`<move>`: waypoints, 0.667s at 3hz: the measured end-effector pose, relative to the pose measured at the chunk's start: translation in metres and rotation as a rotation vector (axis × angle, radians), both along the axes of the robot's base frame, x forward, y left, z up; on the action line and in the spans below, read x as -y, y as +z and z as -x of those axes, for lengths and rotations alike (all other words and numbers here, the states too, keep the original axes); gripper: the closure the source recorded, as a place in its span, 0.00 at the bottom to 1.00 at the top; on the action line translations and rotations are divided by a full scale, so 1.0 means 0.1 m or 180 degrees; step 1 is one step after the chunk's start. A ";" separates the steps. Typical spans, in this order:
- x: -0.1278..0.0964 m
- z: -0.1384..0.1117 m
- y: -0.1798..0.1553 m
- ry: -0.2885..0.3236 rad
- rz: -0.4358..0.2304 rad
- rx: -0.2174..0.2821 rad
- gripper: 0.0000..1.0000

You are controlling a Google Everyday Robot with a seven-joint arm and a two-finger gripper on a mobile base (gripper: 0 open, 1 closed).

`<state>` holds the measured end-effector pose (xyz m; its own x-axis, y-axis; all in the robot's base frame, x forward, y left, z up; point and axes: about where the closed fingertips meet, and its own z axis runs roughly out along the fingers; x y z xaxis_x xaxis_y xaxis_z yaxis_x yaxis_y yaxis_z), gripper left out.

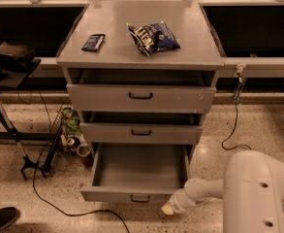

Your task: Close bottom drawer

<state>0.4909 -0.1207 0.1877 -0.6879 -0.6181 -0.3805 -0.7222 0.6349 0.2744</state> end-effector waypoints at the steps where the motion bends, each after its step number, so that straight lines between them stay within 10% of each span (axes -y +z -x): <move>1: 0.01 -0.21 -0.42 -0.0121 0.0002 -0.0052 1.00; 2: -0.01 -0.37 -0.60 -0.0161 0.0016 0.0015 0.81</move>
Offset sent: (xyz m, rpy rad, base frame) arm 0.0639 0.0002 -0.0823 -0.0136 -0.0411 -0.0727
